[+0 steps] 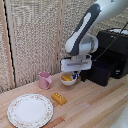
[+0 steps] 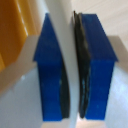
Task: Please go towards the air fryer and gently seize its handle using your gripper. Slowly reveal the interior of the air fryer by pulling the handle outward. Head to the bowl filled with hot dogs and firmly but gently grasp it. Carefully place it inside the now-open air fryer.
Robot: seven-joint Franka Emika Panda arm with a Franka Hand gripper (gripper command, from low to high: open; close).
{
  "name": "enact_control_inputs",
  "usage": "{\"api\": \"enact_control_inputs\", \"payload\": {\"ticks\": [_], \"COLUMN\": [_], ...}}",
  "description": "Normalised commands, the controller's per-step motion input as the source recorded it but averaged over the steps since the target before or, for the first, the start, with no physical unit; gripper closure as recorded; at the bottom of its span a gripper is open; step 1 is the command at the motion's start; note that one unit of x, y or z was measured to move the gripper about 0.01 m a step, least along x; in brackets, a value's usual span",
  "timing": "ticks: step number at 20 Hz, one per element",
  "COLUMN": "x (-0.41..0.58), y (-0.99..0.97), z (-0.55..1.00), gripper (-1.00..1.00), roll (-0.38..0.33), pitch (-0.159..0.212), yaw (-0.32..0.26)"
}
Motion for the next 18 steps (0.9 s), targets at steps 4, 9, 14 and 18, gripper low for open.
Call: {"api": "enact_control_inputs", "payload": {"ticks": [4, 9, 14, 18], "x": [0.372, 0.317, 0.394, 0.368], "y": [-0.02, 0.04, -0.09, -0.65], "z": [0.64, 0.50, 0.62, 0.80], "gripper": [1.00, 1.00, 1.00, 1.00], "roll": [-0.002, -0.134, -0.098, 0.029], "pitch": [-0.021, -0.039, -0.020, 0.000], "yaw": [-0.169, -0.225, -0.202, -0.100]}}
